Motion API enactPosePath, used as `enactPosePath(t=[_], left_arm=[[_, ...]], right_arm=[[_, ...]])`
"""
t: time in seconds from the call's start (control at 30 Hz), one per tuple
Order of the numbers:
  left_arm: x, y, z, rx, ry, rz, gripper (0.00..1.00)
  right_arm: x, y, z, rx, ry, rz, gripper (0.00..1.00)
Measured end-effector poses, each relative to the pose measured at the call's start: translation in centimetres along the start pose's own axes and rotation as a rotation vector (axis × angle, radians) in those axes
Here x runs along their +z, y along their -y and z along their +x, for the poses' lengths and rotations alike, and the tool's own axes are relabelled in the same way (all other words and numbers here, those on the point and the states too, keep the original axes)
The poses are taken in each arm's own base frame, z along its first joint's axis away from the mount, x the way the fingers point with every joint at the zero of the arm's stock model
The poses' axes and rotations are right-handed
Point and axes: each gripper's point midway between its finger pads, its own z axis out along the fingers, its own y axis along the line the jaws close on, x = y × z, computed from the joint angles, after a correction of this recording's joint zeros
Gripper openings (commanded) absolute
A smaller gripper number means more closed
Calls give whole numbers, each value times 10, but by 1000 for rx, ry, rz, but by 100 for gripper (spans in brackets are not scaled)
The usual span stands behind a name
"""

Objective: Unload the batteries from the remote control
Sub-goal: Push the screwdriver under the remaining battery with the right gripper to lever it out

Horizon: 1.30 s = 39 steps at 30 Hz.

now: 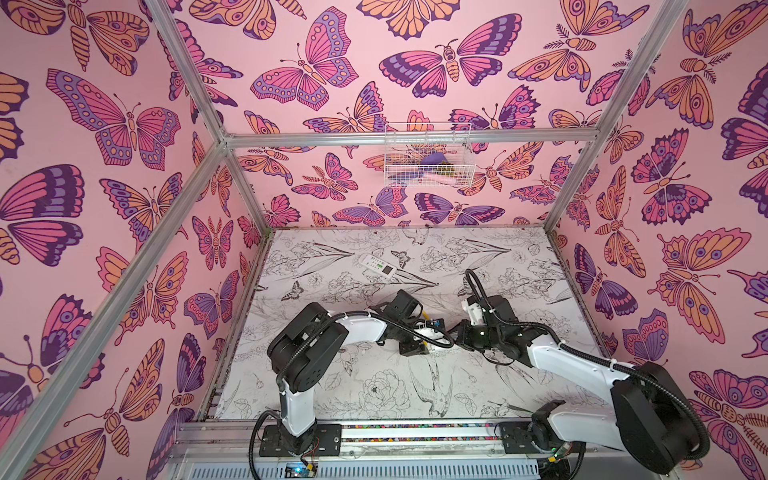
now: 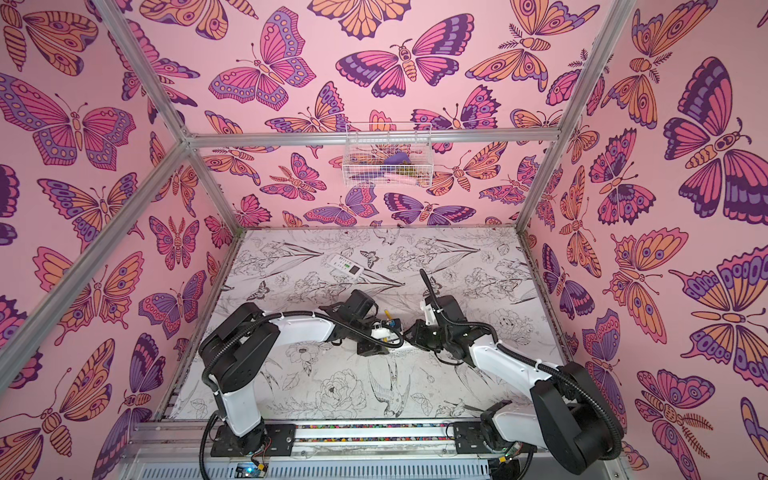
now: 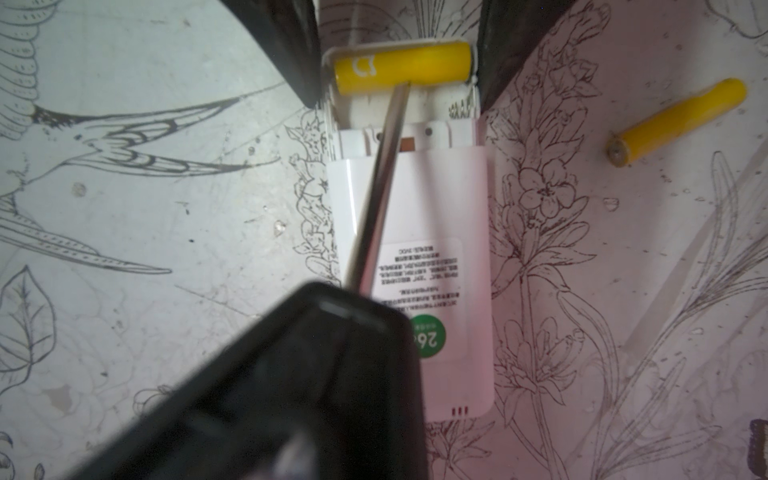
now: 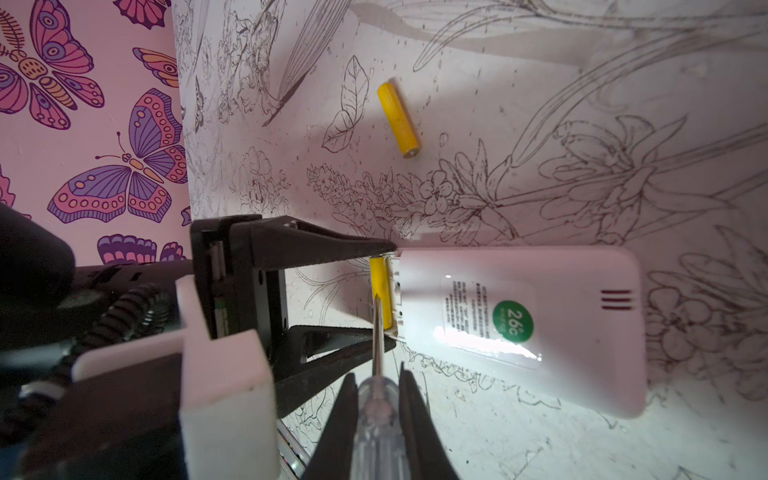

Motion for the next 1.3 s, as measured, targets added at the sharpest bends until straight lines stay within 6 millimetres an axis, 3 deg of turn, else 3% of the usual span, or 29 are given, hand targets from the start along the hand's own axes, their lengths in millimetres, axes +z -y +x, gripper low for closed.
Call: enactPosePath(t=[0.47,1.3], left_arm=[[0,0,1,0,7,0,42],[0,0,1,-1,20,-4,39]], right_arm=[[9,8,6,28,-63,23,0],[15,16,-1,57,-151,-75,0]])
